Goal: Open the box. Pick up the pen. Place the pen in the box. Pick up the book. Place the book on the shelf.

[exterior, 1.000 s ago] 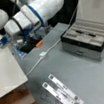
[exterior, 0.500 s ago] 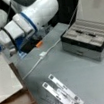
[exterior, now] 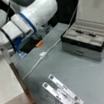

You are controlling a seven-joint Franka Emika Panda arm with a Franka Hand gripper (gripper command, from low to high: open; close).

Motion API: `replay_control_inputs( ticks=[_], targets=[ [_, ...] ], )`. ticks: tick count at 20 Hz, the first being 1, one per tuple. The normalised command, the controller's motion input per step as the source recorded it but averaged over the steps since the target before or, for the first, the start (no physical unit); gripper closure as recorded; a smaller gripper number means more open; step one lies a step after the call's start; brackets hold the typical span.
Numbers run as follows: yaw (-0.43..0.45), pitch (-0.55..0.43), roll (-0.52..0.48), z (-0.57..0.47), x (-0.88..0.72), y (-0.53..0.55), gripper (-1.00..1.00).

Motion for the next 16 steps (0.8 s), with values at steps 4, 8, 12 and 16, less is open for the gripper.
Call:
replay_control_inputs(
  ticks=[4,8,12,16],
  targets=[
    [0.052,-0.152,0.156,-0.01,-0.07,0.24,-1.00],
    [-0.051,-0.146,0.222,0.02,0.02,0.39,-1.00],
    [-0.166,-0.134,0.244,0.09,0.13,0.42,-1.00],
    [-0.276,-0.124,0.260,0.09,0.29,0.50,-1.00]
  ],
)
